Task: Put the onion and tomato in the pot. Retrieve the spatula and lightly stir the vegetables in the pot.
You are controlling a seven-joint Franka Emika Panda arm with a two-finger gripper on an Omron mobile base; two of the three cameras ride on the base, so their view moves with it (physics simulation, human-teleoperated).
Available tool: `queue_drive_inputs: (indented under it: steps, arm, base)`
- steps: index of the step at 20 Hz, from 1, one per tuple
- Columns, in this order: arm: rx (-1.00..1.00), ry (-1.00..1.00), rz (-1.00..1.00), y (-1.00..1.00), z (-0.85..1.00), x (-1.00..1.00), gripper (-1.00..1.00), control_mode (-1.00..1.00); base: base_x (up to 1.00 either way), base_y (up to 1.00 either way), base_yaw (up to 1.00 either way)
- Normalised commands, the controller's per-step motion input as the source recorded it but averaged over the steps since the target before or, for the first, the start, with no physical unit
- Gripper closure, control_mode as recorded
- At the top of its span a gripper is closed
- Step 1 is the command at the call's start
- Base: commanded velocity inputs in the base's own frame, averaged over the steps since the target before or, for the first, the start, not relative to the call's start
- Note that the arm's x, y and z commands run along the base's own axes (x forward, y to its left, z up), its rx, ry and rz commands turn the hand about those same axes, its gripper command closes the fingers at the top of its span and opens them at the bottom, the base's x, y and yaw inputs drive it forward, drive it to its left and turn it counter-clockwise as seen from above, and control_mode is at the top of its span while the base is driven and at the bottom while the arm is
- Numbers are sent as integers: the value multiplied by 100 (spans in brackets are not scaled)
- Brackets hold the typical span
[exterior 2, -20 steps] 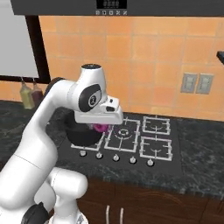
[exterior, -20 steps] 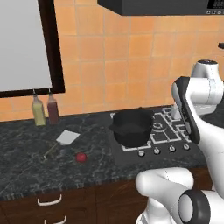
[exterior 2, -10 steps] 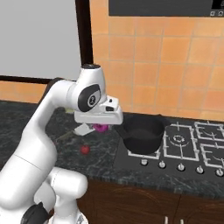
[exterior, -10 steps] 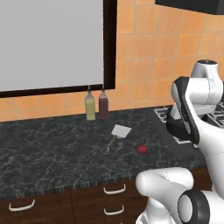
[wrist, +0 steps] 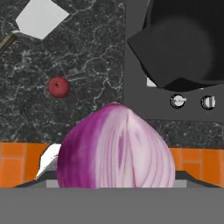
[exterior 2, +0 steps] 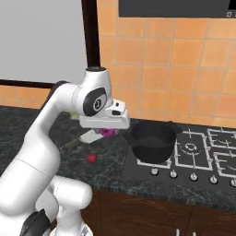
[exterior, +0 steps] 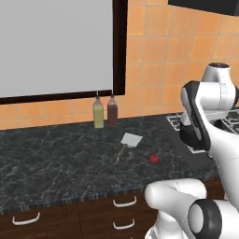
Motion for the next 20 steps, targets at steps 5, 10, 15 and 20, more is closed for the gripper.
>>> queue_drive_inputs:
  steps: [5, 10, 15, 20]
  arm:
    - [0, 0, -9, -85, 2, 98, 100, -100]
    - [0, 0, -10, -84, -15, 82, 100, -100]
    - [0, 2, -4, -43, -61, 75, 100, -100]
    - [0, 4, -1, -42, -67, 58, 100, -100]
  base:
    - [0, 0, 0]
    - [0, 0, 0]
    - [0, 0, 0]
    - [0, 0, 0]
